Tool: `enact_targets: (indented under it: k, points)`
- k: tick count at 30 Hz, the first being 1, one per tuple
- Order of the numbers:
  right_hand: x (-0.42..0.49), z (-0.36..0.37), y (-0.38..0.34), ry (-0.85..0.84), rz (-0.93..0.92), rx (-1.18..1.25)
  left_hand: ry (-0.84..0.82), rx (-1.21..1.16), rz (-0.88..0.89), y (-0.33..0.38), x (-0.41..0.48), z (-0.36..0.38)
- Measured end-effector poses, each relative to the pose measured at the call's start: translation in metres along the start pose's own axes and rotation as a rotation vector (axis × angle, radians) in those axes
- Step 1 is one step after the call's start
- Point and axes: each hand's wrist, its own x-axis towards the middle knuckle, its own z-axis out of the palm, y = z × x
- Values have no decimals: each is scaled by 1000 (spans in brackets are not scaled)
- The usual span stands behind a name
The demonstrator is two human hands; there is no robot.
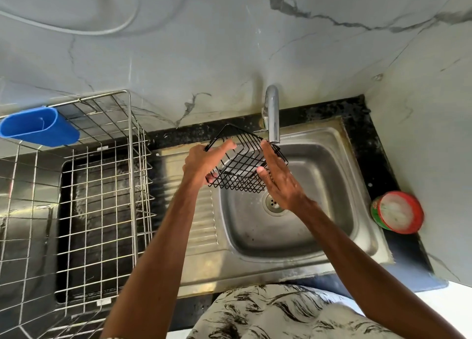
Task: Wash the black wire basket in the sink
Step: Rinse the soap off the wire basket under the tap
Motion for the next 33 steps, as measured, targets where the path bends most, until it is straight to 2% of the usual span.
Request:
enact_targets:
  k: [3, 7, 10, 14, 16, 20, 22, 23, 27, 29, 33]
  points:
    - [-4, 1, 21, 29, 78, 82, -17, -7, -23, -4, 0, -6]
    - [0, -1, 37, -24, 308, 75, -5, -6, 3, -6, -2, -9]
    - [1, -7, 14, -100, 321, 70, 0, -24, 18, -5, -2, -8]
    - [-2, -14, -31, -92, 173, 100, -12, -38, -19, -5, -1, -9]
    - [3, -13, -26, -92, 150, 74, -16, -60, -32, -5, -1, -12]
    - [5, -10, 29, -92, 211, -15, -8, -81, -19, -8, -5, -20]
    - [4, -9, 34, -119, 313, 30, -2, -78, -8, -10, -7, -22]
    - [5, -8, 30, -112, 307, 39, -6, -88, -12, -10, -8, -22]
    - [13, 10, 12, -44, -9, -13, -39, -109, -29, -11, -13, -23]
    - [18, 7, 11, -36, 54, 19, -53, -102, -25, -13, -15, -25]
    - [25, -11, 27, -143, 419, 117, -71, -102, -13, -18, -18, -30]
